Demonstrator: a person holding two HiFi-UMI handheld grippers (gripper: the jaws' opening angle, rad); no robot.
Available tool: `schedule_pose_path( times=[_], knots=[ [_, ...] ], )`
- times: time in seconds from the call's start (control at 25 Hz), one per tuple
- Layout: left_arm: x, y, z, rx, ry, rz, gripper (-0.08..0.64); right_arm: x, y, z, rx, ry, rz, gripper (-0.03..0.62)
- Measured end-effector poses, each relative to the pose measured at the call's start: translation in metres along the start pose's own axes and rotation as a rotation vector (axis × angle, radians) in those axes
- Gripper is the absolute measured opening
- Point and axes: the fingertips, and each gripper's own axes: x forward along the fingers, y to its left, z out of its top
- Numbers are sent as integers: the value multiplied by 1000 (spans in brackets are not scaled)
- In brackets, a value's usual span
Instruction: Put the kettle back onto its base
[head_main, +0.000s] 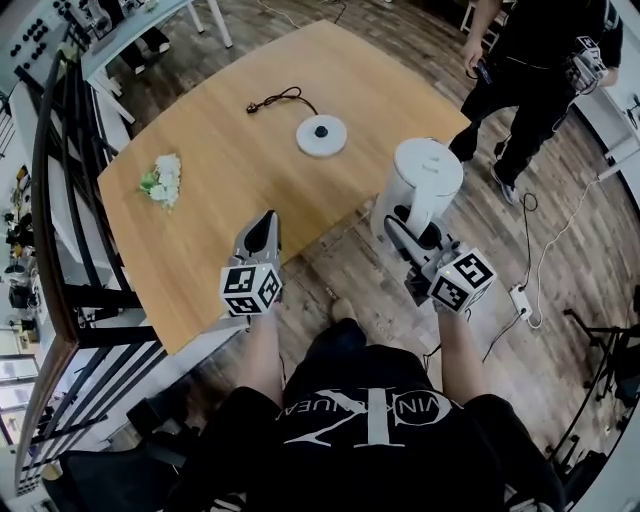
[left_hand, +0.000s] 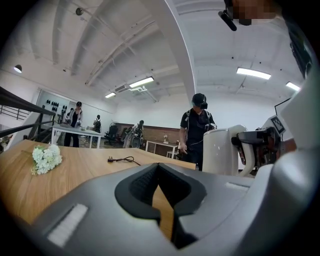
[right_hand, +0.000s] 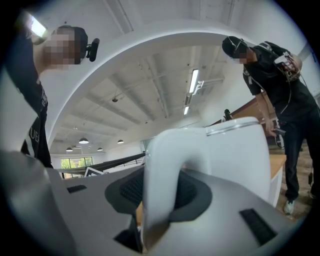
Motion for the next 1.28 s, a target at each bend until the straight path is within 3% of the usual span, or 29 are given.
schedule_pose_path(
  times=[0.56, 1.28],
  knots=[
    [56, 58, 8, -34, -8, 75, 11, 87, -44, 17, -14, 24, 101, 124],
    [96, 87, 9, -66, 16, 145, 11, 174, -73, 32, -14, 58, 266, 124]
  ],
)
